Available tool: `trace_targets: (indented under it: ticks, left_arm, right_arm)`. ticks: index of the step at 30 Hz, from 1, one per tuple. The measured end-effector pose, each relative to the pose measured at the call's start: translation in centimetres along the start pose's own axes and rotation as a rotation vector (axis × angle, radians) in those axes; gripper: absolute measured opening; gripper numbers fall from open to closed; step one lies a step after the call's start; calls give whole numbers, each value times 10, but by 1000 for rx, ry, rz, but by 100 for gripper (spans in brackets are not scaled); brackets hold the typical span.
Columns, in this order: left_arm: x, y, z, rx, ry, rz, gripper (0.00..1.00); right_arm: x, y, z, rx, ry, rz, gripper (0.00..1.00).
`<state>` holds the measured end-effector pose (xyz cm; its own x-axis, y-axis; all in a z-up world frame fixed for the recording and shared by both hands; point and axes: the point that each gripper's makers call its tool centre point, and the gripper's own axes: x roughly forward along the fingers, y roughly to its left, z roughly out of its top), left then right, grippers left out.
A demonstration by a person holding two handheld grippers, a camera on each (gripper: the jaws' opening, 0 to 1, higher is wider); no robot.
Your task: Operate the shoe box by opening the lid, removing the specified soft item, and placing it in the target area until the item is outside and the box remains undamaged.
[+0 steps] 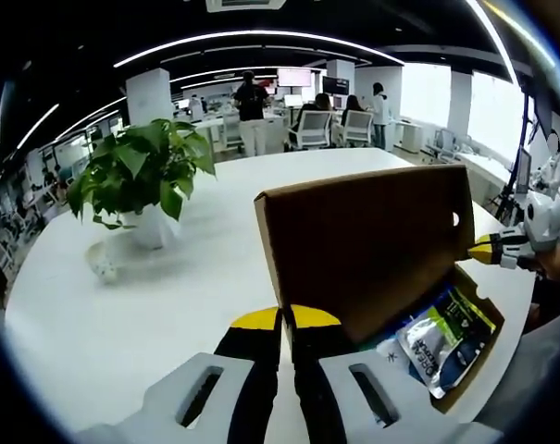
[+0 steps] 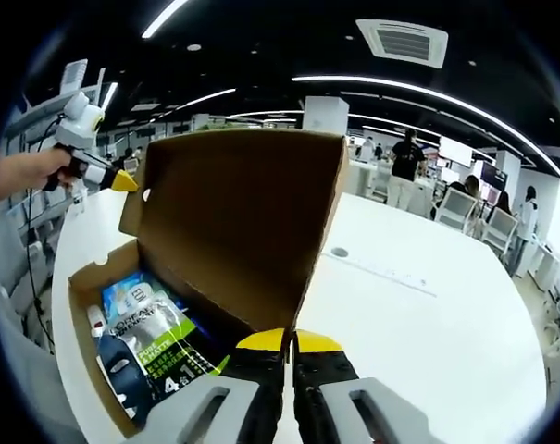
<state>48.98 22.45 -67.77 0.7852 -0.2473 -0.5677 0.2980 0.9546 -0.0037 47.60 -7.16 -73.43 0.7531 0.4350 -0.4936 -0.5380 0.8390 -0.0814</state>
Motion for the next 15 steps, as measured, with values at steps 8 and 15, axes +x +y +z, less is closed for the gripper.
trace_targets:
  ticks: [8,15]
  left_arm:
    - [3,1,1,21,-19,2,1]
    - [5,1,-3,26,-29,-4,2]
  right_arm:
    - [0,0,0,-11,-4,1,0]
    - [1,0,0,-22,-4,2,0]
